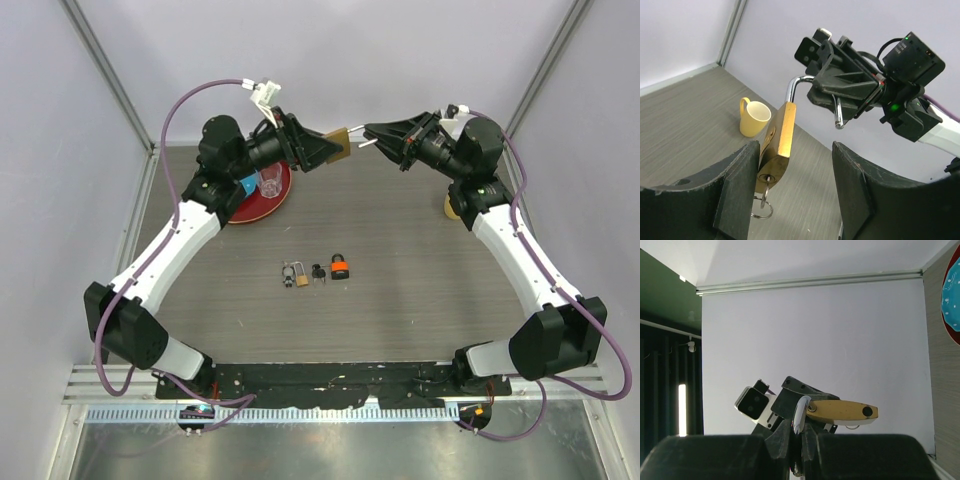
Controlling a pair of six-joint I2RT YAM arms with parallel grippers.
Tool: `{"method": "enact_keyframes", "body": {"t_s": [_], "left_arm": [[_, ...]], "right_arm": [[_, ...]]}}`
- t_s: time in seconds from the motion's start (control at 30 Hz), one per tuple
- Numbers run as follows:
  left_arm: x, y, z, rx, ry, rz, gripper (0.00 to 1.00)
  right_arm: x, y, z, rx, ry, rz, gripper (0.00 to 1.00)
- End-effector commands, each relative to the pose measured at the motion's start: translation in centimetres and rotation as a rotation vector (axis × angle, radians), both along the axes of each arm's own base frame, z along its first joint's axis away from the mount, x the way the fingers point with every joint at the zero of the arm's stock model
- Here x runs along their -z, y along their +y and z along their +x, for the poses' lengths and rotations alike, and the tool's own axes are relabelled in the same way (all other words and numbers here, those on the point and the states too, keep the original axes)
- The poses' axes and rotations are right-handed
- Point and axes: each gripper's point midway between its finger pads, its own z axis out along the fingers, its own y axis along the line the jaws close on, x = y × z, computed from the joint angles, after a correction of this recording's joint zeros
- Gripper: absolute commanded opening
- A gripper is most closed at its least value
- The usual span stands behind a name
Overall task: Lock with the key
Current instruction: Pick up the lock from the center of the board.
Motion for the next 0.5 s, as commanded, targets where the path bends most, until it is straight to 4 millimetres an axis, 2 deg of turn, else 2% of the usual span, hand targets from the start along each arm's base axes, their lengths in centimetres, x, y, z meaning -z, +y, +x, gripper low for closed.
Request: {"method": "enact_keyframes", "body": {"t_s": [0.0, 0.33, 0.47], "left_arm": [[-0.7, 0.3, -1.4, 0.027, -0.038, 0.008, 0.62], [-1.0, 0.0, -2.6, 0.096, -0.043, -0.006, 0.45], [-0.7, -0.3, -2.9, 0.125, -0.021, -0.015, 0.44]], "right_arm": [[-7.4, -1.0, -2.9, 0.010, -0.199, 0.086, 0.02], [-7.6, -1.0, -3.0, 0.005, -0.202, 0.098, 0.02], [-7.8, -1.0, -2.9, -0.002, -0.206, 0.108, 0.02]]}}
